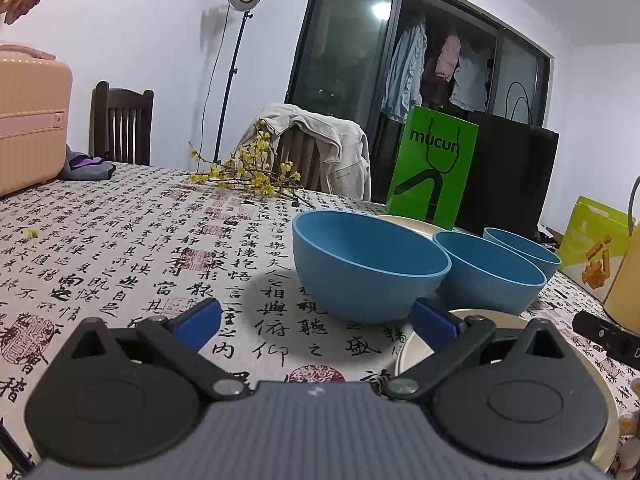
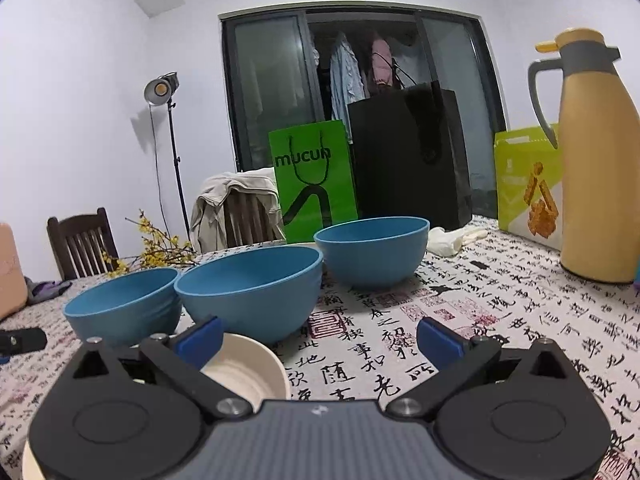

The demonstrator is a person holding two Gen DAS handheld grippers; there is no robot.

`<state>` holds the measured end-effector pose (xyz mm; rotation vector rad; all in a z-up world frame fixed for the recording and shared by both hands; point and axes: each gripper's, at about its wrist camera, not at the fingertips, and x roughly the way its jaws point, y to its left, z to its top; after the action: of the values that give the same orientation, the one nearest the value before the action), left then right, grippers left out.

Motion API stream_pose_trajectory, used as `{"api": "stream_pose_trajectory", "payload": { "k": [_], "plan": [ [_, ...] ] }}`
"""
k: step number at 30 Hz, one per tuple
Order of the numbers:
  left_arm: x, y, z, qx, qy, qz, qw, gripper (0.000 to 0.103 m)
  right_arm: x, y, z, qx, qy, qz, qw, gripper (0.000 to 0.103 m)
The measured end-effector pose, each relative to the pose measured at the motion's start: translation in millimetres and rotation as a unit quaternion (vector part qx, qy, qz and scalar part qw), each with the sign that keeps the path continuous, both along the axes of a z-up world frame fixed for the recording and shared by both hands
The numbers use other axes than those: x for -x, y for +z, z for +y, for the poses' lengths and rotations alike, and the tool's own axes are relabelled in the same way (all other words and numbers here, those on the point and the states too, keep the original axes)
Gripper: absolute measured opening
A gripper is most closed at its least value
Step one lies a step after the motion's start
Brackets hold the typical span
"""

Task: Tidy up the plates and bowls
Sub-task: 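Withdraw both grippers from the stacked plates toward the blue bowls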

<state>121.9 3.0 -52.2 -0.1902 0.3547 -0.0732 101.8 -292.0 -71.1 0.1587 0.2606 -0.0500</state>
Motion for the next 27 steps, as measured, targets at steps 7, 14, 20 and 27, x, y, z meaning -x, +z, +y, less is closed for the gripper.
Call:
{"api": "stream_pose_trajectory", "payload": {
  "k": [7,14,20,27],
  "plan": [
    [1.8,0.2,-0.9,-0.003,0.002,-0.005,1.0000,0.103,2.2,0.4,2.2,0.009,0.008,-0.008,1.000,0.103],
    [2.5,0.9,-2.8,-0.010,0.001,-0.007,0.9999,0.103,1.2,0.5,2.2,0.008,0.007,-0.003,1.000,0.103],
    [1.4,0.4,-2.4,-0.009,0.001,-0.003,1.0000,0.103,-0.3,0.5,0.0,0.001,0.009,0.000,1.000,0.103],
    [2.6,2.3,-0.5,-0.004,0.005,0.000,1.0000,0.103,-1.4,1.4,2.1,0.010,0.020,0.011,1.000,0.103]
  ]
}}
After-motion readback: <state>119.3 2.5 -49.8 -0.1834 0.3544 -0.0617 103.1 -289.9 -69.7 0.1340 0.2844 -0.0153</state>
